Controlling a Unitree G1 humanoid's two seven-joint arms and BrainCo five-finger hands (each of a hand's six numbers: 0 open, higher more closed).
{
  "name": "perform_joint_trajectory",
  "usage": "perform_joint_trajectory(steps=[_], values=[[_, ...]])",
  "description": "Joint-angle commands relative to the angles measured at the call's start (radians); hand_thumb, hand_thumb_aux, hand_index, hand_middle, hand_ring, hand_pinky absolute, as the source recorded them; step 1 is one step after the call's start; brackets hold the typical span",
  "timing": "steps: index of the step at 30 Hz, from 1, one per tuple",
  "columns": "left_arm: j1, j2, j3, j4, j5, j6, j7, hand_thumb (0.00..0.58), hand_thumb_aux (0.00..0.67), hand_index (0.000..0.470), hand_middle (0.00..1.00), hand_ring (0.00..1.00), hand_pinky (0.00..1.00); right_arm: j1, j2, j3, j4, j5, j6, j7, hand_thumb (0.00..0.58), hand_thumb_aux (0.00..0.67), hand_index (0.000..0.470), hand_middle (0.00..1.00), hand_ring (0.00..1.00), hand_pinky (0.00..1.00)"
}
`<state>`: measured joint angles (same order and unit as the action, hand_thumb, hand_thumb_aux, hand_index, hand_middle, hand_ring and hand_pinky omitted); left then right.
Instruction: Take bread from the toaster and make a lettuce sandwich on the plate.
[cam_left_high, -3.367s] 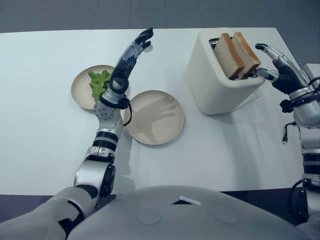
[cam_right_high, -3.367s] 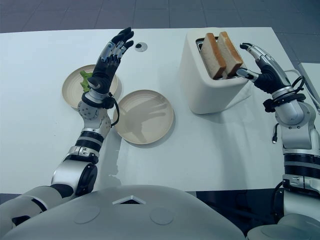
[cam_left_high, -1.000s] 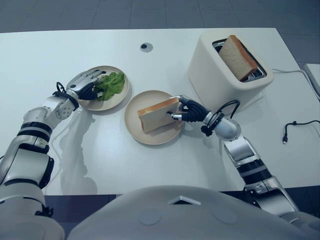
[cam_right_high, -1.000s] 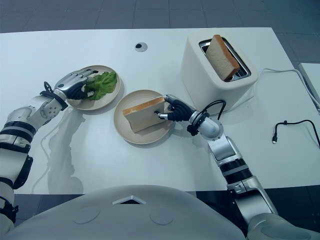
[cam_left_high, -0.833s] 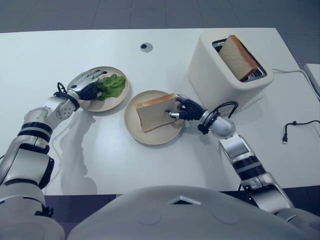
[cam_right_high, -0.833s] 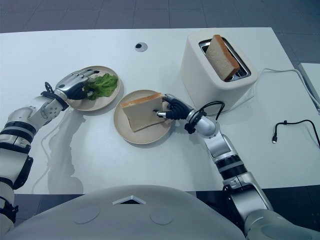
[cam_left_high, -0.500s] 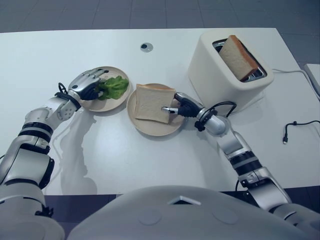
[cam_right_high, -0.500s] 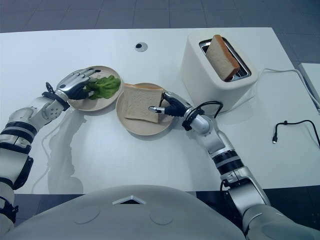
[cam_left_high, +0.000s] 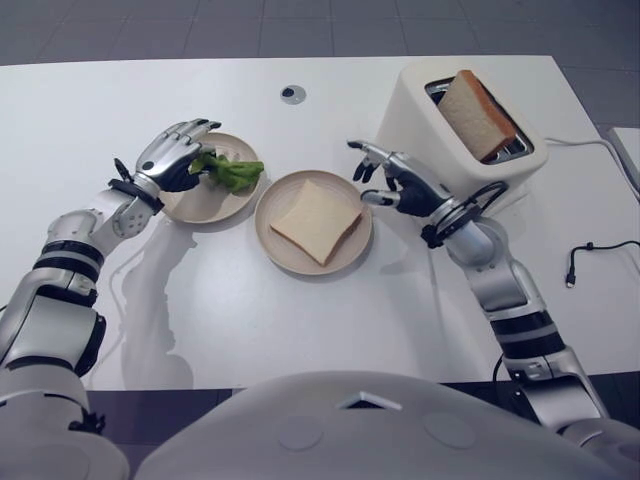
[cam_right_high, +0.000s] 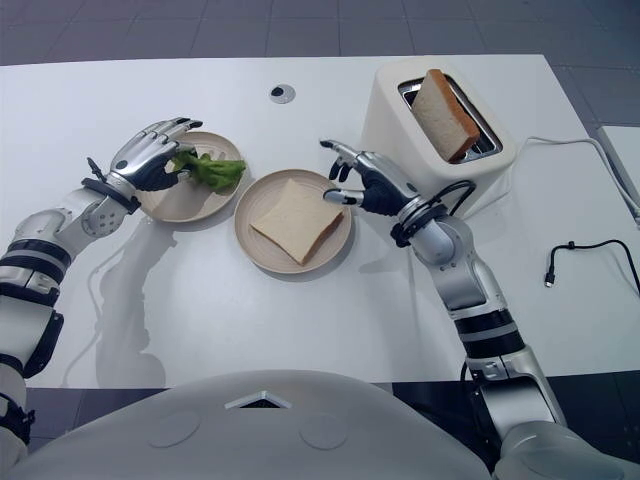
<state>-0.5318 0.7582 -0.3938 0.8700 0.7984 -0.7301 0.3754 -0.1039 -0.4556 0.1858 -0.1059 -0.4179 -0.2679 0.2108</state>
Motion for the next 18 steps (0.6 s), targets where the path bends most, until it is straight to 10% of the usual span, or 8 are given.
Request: perform_joint_trajectory(steps=[1, 15, 18], values=[[-0.008, -0.039, 0.019, -0.017, -0.103, -0.14, -0.037, 0.58, 0.67, 0.47, 0.0, 0.0, 0.0, -0.005, 0.01, -0.005, 0.002, 0.001, 0.003, -0.002, 0.0, 0.0, 0.0, 0.71, 0.71, 0.71], [0.008, -0.255, -0.032, -0.05, -0.241, -0.365, -0.267, 0.58, 0.67, 0.47, 0.0, 0.0, 0.0, 0.001, 0.008, -0.019, -0.015, 0.099, 0.002, 0.056, 0.0, 0.0, 0.0, 0.72, 0.72, 0.72], [0.014, -0.304, -0.07, -0.021, -0.192, -0.326, -0.286, 0.545, 0.504, 0.354, 0.0, 0.0, 0.0, 0.0, 0.007, -0.005, 0.0, 0.095, -0.014, 0.06, 0.0, 0.0, 0.0, 0.71, 0.71, 0.71]])
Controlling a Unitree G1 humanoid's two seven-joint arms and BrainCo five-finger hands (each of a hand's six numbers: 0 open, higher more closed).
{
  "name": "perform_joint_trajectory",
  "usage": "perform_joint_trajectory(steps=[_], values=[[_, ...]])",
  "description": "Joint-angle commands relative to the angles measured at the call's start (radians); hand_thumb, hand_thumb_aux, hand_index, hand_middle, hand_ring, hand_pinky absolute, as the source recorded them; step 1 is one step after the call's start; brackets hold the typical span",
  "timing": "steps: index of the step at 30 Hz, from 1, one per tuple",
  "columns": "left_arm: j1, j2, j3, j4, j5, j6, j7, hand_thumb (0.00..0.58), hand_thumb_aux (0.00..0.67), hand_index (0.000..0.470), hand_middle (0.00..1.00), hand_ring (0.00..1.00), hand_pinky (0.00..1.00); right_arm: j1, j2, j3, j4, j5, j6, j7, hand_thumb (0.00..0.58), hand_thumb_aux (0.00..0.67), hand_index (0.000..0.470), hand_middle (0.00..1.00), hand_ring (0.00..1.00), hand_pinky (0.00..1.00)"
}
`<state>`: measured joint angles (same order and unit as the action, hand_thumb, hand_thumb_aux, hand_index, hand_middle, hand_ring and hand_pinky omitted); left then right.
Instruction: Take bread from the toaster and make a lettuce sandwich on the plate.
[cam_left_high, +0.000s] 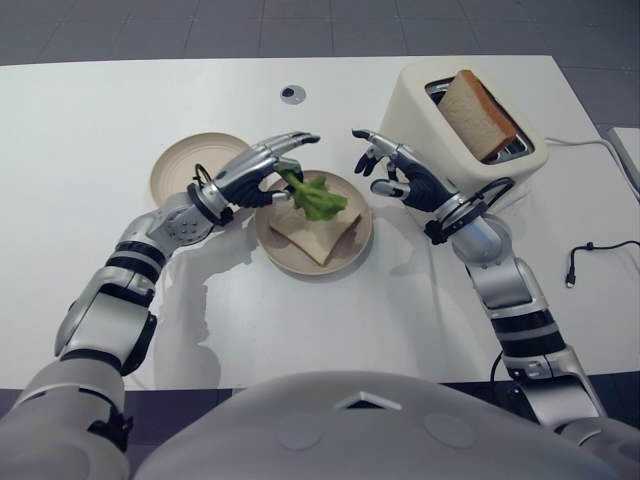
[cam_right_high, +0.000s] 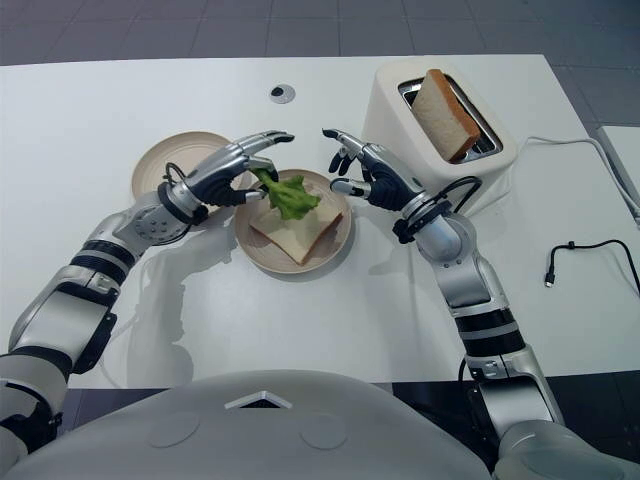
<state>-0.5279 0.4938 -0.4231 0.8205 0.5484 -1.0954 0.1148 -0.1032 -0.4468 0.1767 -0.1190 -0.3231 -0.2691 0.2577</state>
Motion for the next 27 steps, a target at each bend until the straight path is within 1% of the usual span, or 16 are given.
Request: perform_joint_trajectory(steps=[1, 4, 7, 9, 10, 11, 12, 15, 17, 18, 20, 22, 24, 25, 26, 27], values=[[0.007, -0.048, -0.052, 0.039, 0.085, 0.062, -0.02, 0.53, 0.473, 0.332, 0.0, 0.0, 0.0, 0.0, -0.001, 0.008, 0.02, -0.002, -0.018, 0.013, 0.0, 0.0, 0.0, 0.71, 0.71, 0.71], [-0.009, -0.051, -0.079, 0.07, 0.159, 0.125, 0.004, 0.493, 0.41, 0.288, 0.0, 0.0, 0.0, 0.001, 0.0, 0.011, 0.027, 0.0, -0.026, 0.015, 0.0, 0.0, 0.0, 0.71, 0.71, 0.71], [-0.013, -0.039, -0.083, 0.076, 0.186, 0.145, 0.026, 0.441, 0.342, 0.24, 0.0, 0.0, 0.0, 0.001, 0.0, 0.01, 0.031, 0.002, -0.03, 0.015, 0.0, 0.0, 0.0, 0.71, 0.71, 0.71], [-0.015, -0.035, -0.083, 0.069, 0.19, 0.146, 0.034, 0.319, 0.221, 0.155, 0.0, 0.0, 0.0, 0.003, 0.001, 0.009, 0.033, 0.003, -0.031, 0.016, 0.0, 0.0, 0.0, 0.71, 0.71, 0.71], [-0.014, -0.032, -0.083, 0.063, 0.193, 0.145, 0.037, 0.275, 0.184, 0.129, 0.0, 0.0, 0.0, 0.003, 0.001, 0.009, 0.033, 0.003, -0.031, 0.016, 0.0, 0.0, 0.0, 0.71, 0.71, 0.71], [-0.013, -0.029, -0.082, 0.055, 0.195, 0.146, 0.041, 0.258, 0.171, 0.12, 0.0, 0.0, 0.0, 0.002, 0.001, 0.009, 0.035, 0.004, -0.033, 0.017, 0.0, 0.0, 0.0, 0.72, 0.72, 0.72], [-0.013, -0.025, -0.079, 0.048, 0.196, 0.147, 0.043, 0.248, 0.163, 0.114, 0.0, 0.0, 0.0, 0.002, 0.001, 0.009, 0.037, 0.005, -0.034, 0.017, 0.0, 0.0, 0.0, 0.71, 0.71, 0.71], [-0.009, -0.005, -0.07, 0.025, 0.194, 0.153, 0.049, 0.261, 0.173, 0.122, 0.0, 0.0, 0.0, 0.001, 0.002, 0.009, 0.039, 0.006, -0.035, 0.021, 0.0, 0.0, 0.0, 0.71, 0.71, 0.71], [-0.003, 0.007, -0.065, 0.007, 0.19, 0.154, 0.051, 0.275, 0.184, 0.129, 0.0, 0.0, 0.0, 0.002, 0.002, 0.009, 0.039, 0.006, -0.036, 0.021, 0.0, 0.0, 0.0, 0.71, 0.71, 0.71], [0.0, 0.014, -0.061, -0.005, 0.187, 0.156, 0.052, 0.297, 0.202, 0.142, 0.0, 0.0, 0.0, 0.002, 0.002, 0.008, 0.036, 0.007, -0.036, 0.022, 0.0, 0.0, 0.0, 0.71, 0.71, 0.71], [0.007, 0.032, -0.051, -0.023, 0.183, 0.16, 0.06, 0.291, 0.197, 0.138, 0.0, 0.0, 0.0, 0.006, 0.001, 0.002, 0.018, 0.017, -0.041, 0.024, 0.0, 0.0, 0.0, 0.71, 0.71, 0.71], [0.012, 0.051, -0.036, -0.042, 0.18, 0.169, 0.067, 0.268, 0.179, 0.125, 0.0, 0.0, 0.0, 0.015, -0.004, -0.016, -0.026, 0.042, -0.059, 0.026, 0.0, 0.0, 0.0, 0.7, 0.7, 0.7], [0.019, 0.069, -0.021, -0.056, 0.178, 0.176, 0.074, 0.241, 0.158, 0.111, 0.0, 0.0, 0.0, 0.023, -0.016, -0.058, -0.079, 0.09, -0.052, 0.037, 0.0, 0.0, 0.0, 0.58, 0.58, 0.58], [0.024, 0.078, -0.013, -0.064, 0.173, 0.178, 0.076, 0.209, 0.134, 0.094, 0.0, 0.0, 0.0, 0.026, -0.027, -0.087, -0.102, 0.119, -0.045, 0.044, 0.0, 0.0, 0.0, 0.55, 0.55, 0.55], [0.028, 0.084, -0.005, -0.07, 0.167, 0.178, 0.076, 0.148, 0.092, 0.065, 0.0, 0.0, 0.0, 0.038, -0.042, -0.115, -0.135, 0.156, -0.036, 0.062, 0.0, 0.0, 0.0, 0.51, 0.51, 0.51], [0.029, 0.088, 0.002, -0.074, 0.161, 0.181, 0.075, 0.049, 0.029, 0.02, 0.0, 0.0, 0.0, 0.055, -0.062, -0.144, -0.173, 0.189, -0.033, 0.081, 0.0, 0.0, 0.0, 0.33, 0.33, 0.33]])
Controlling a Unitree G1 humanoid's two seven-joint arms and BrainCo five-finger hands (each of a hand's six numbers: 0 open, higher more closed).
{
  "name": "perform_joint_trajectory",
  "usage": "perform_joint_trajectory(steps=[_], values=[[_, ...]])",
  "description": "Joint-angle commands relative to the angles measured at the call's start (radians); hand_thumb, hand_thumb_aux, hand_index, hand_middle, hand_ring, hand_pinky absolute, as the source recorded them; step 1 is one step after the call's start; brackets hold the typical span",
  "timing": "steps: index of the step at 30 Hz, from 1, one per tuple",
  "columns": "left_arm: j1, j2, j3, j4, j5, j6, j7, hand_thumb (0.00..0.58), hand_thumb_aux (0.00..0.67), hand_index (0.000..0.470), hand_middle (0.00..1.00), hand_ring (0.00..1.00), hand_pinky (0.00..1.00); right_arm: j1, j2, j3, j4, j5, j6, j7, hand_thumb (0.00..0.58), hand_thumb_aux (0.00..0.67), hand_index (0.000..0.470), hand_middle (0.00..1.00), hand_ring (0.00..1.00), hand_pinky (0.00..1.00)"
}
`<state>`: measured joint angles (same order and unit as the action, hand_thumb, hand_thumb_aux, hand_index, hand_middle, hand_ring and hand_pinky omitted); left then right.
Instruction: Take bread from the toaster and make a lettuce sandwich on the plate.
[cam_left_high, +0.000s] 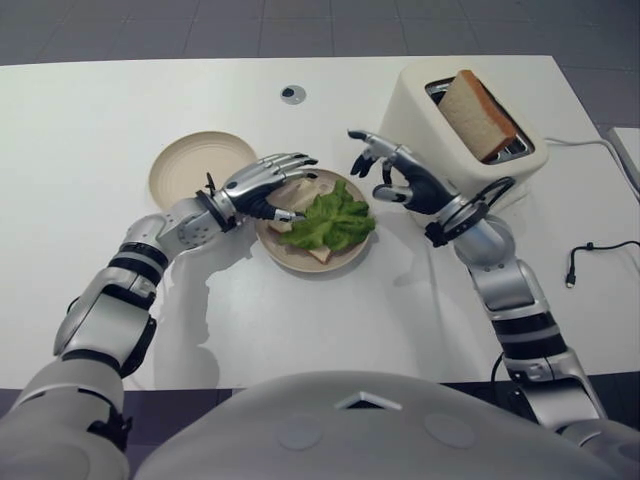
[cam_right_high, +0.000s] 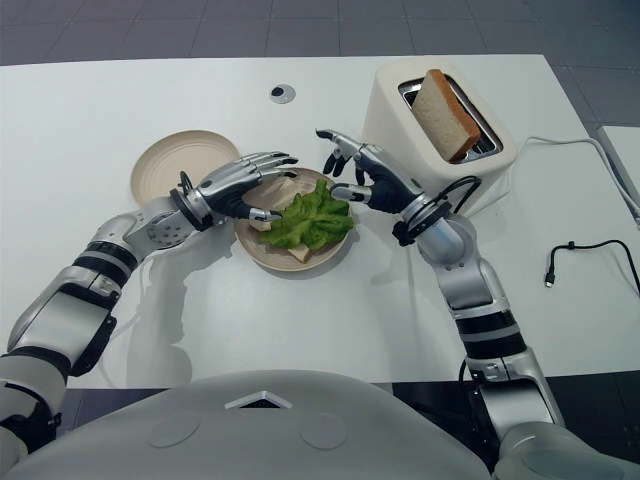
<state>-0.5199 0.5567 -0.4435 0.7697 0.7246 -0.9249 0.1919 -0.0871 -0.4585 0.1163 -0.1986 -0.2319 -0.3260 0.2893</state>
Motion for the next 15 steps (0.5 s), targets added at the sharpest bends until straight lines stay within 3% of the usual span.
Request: perform_joint_trajectory(steps=[1, 6, 10, 15], values=[[0.022, 0.026, 0.028, -0.027, -0.016, 0.016, -0.002, 0.0, 0.0, 0.0, 0.0, 0.0, 0.0, 0.054, -0.067, -0.112, -0.128, 0.127, 0.025, 0.066, 0.0, 0.0, 0.0, 0.0, 0.0, 0.0], [0.021, 0.014, 0.035, -0.029, -0.017, 0.04, -0.004, 0.0, 0.0, 0.0, 0.0, 0.0, 0.0, 0.076, -0.145, -0.298, -0.202, 0.218, 0.01, 0.092, 0.0, 0.0, 0.0, 0.0, 0.0, 0.0], [0.01, -0.001, 0.031, -0.019, -0.015, 0.054, -0.005, 0.0, 0.0, 0.0, 0.0, 0.0, 0.0, 0.044, -0.219, -0.436, -0.107, 0.148, 0.05, 0.058, 0.0, 0.0, 0.0, 0.0, 0.0, 0.0], [-0.002, -0.012, 0.026, -0.008, -0.01, 0.06, -0.008, 0.0, 0.0, 0.0, 0.0, 0.0, 0.0, 0.061, -0.286, -0.441, 0.007, -0.014, 0.035, 0.022, 0.0, 0.0, 0.0, 0.0, 0.0, 0.0]])
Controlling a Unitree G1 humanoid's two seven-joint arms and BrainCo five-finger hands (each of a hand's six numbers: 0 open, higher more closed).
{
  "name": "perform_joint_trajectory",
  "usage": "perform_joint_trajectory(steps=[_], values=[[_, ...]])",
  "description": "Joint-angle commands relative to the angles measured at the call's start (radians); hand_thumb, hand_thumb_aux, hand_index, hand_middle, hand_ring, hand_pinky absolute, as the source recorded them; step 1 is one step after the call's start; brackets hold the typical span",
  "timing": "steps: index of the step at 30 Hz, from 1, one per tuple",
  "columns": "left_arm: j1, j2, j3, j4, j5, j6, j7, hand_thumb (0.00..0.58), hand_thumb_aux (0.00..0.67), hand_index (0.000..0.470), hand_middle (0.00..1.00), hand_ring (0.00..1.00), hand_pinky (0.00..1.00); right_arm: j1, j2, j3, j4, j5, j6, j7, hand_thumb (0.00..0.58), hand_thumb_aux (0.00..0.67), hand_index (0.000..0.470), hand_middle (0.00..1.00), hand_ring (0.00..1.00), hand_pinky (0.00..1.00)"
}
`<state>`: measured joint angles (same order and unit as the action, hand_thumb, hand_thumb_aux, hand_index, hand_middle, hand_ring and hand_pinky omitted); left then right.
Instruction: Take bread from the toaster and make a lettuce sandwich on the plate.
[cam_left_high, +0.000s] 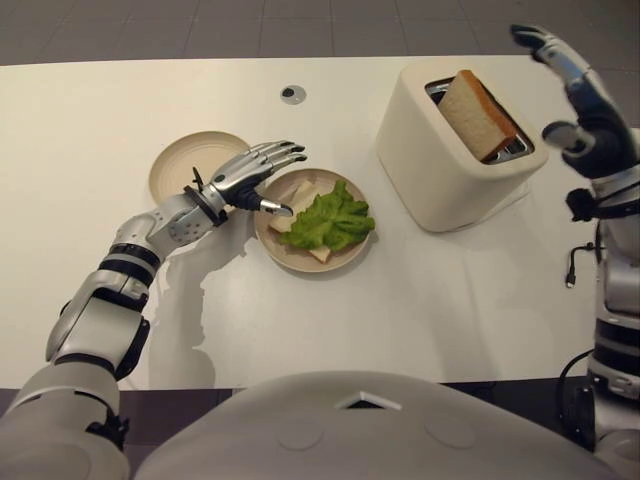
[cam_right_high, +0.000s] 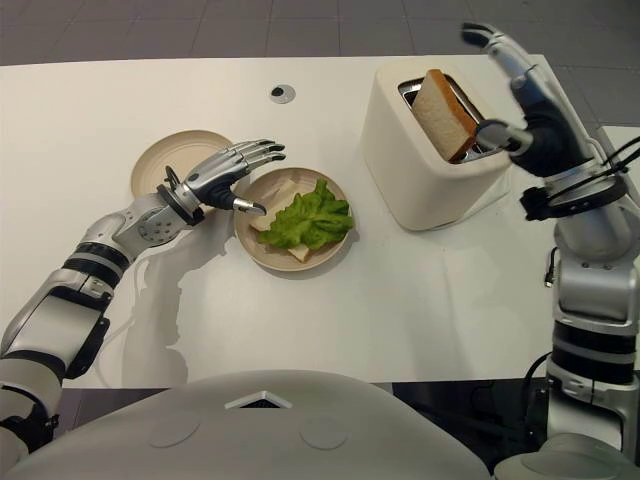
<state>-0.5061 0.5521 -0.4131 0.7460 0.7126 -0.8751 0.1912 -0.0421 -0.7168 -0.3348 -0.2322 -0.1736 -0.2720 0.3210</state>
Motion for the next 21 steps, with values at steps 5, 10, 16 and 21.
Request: perform_joint_trajectory(steps=[5, 10, 16, 21], values=[[-0.017, -0.001, -0.01, 0.029, 0.023, 0.022, 0.009, 0.0, 0.0, 0.0, 0.0, 0.0, 0.0, 0.015, -0.048, 0.047, 0.174, -0.241, -0.017, -0.1, 0.0, 0.0, 0.0, 0.0, 0.0, 0.0], [-0.023, 0.002, -0.018, 0.067, 0.028, 0.035, 0.0, 0.0, 0.0, 0.0, 0.0, 0.0, 0.0, 0.015, -0.037, 0.127, 0.194, -0.296, -0.04, -0.112, 0.0, 0.0, 0.0, 0.0, 0.0, 0.0], [-0.031, 0.006, -0.028, 0.098, 0.037, 0.047, 0.013, 0.0, 0.0, 0.0, 0.0, 0.0, 0.0, -0.018, -0.036, 0.18, 0.233, -0.324, -0.045, -0.143, 0.0, 0.0, 0.0, 0.0, 0.0, 0.0], [-0.04, 0.0, -0.036, 0.115, 0.046, 0.057, 0.026, 0.0, 0.0, 0.0, 0.0, 0.0, 0.0, -0.067, -0.036, 0.191, 0.238, -0.32, -0.046, -0.171, 0.357, 0.255, 0.179, 0.0, 0.0, 0.0]])
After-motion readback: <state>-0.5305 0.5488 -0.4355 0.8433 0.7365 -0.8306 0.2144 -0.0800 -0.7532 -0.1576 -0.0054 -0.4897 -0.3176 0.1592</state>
